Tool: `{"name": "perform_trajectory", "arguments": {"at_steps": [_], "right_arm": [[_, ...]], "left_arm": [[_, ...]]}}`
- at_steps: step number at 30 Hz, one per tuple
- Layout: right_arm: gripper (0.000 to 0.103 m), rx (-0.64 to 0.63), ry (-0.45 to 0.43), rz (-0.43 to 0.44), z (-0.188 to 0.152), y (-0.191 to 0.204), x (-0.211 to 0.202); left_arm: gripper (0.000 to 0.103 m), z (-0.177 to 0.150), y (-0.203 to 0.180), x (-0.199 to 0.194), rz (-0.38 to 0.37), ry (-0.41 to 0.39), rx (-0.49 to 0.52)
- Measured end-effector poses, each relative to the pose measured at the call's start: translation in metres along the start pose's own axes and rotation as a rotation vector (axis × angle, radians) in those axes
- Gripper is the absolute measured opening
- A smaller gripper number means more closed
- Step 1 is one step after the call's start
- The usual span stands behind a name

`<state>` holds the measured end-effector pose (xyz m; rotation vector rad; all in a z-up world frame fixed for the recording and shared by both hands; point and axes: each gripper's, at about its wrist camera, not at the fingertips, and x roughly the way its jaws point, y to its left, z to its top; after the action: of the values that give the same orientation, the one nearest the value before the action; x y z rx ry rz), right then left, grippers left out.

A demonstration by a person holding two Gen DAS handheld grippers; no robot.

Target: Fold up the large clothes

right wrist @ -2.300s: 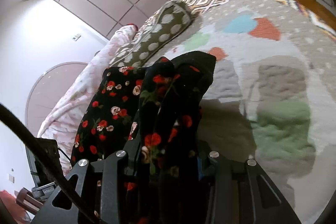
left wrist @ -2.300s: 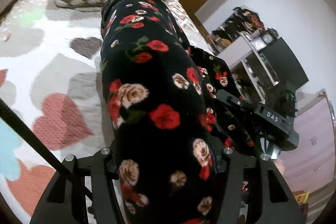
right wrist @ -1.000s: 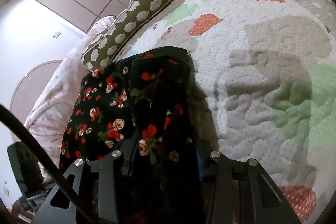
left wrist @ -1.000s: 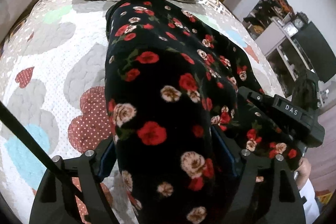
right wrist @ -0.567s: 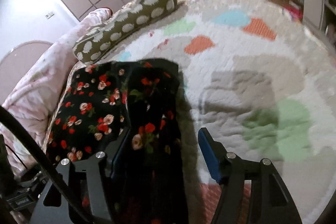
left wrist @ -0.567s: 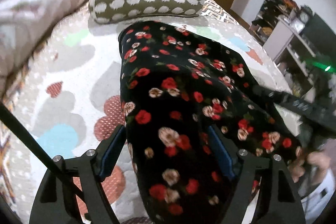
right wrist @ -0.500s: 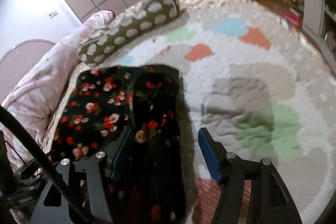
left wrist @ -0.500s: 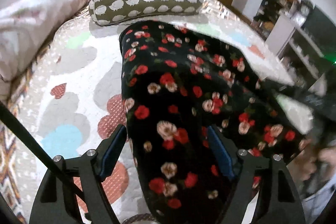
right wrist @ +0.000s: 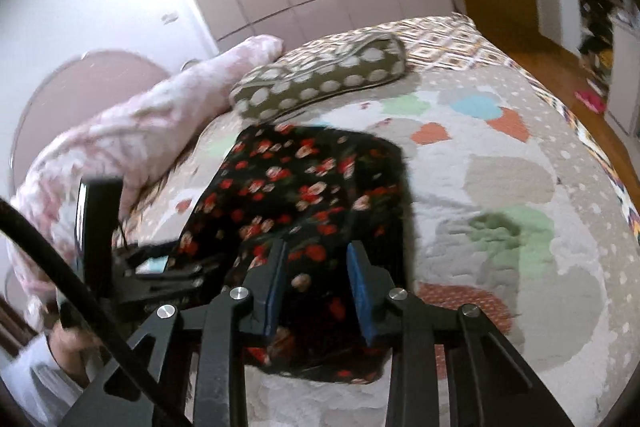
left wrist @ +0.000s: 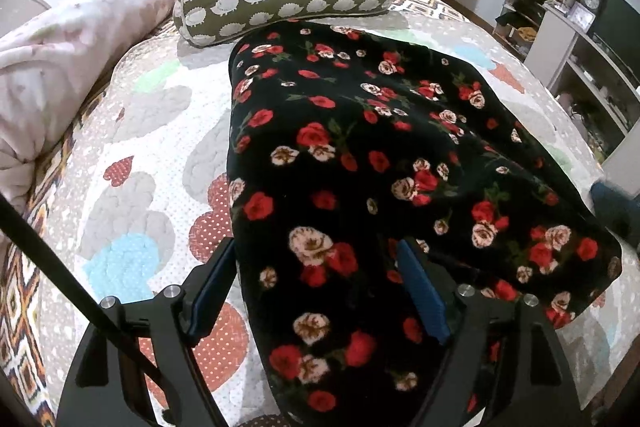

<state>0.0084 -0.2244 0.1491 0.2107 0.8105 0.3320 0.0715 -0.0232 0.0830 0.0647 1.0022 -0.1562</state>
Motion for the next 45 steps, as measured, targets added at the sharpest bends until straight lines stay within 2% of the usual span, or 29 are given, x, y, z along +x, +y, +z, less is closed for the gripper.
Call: {"name": "perform_trajectory", "arguments": {"at_steps": [2,5,7,11,14,19,22,24,27,30,34,36,38,39,40,42,43,44,45], "right_arm": [[0.033,-0.025,0.032,-0.003,-0.008,0.006,0.010],[0.033,-0.045,0.084,-0.086,-0.020,0.000,0.029],[0.035,-0.017,0.134,-0.103,-0.028,-0.012,0.044],[0.040,0.010,0.142,-0.100,-0.034,-0.022,0.052],[0.042,0.009,0.148,-0.106,-0.034,-0.023,0.054],[0.043,0.024,0.141,-0.093,-0.034,-0.025,0.055],[0.043,0.030,0.135,-0.087,-0.035,-0.026,0.055],[0.044,0.024,0.134,-0.088,-0.035,-0.025,0.055],[0.045,0.011,0.142,-0.093,-0.034,-0.024,0.055],[0.046,0.006,0.182,-0.092,-0.021,-0.019,0.045],[0.046,-0.042,0.091,-0.020,0.018,0.007,0.011],[0.046,-0.043,0.086,0.080,0.038,0.023,0.011],[0.046,-0.024,0.153,0.219,0.056,0.040,0.036],[0.044,-0.019,0.186,0.260,0.062,0.046,0.049],[0.039,-0.019,0.238,0.302,0.068,0.053,0.070],[0.034,-0.015,0.333,0.339,0.073,0.063,0.110],[0.033,0.000,0.403,0.385,0.073,0.066,0.136],[0.033,0.011,0.469,0.421,0.072,0.069,0.161],[0.031,0.011,0.498,0.421,0.070,0.070,0.177]], "left_arm": [[0.081,0.000,0.000,0.001,-0.002,0.000,0.001],[0.081,-0.002,-0.001,0.000,-0.007,-0.007,0.002],[0.081,-0.002,-0.002,-0.001,-0.009,-0.010,0.000],[0.078,-0.003,-0.002,-0.009,-0.019,-0.015,0.000],[0.075,-0.005,-0.001,-0.023,-0.033,-0.037,0.000],[0.075,-0.016,-0.002,-0.048,-0.025,-0.105,0.015],[0.075,-0.029,-0.002,-0.046,-0.006,-0.104,0.013],[0.075,-0.037,0.002,-0.035,-0.012,-0.087,-0.011],[0.075,-0.046,0.013,-0.025,-0.070,-0.078,-0.094],[0.075,-0.053,0.019,-0.023,-0.095,-0.090,-0.134],[0.075,-0.062,0.026,-0.020,-0.147,-0.100,-0.216],[0.075,-0.064,0.025,-0.021,-0.151,-0.107,-0.238],[0.075,-0.067,0.023,-0.023,-0.140,-0.120,-0.240],[0.075,-0.067,0.022,-0.024,-0.136,-0.124,-0.241],[0.075,-0.068,0.021,-0.024,-0.132,-0.129,-0.242],[0.075,-0.068,0.021,-0.025,-0.127,-0.135,-0.241],[0.075,-0.068,0.021,-0.025,-0.122,-0.136,-0.244],[0.075,-0.069,0.020,-0.026,-0.108,-0.140,-0.243],[0.075,-0.069,0.020,-0.027,-0.081,-0.149,-0.243]]}}
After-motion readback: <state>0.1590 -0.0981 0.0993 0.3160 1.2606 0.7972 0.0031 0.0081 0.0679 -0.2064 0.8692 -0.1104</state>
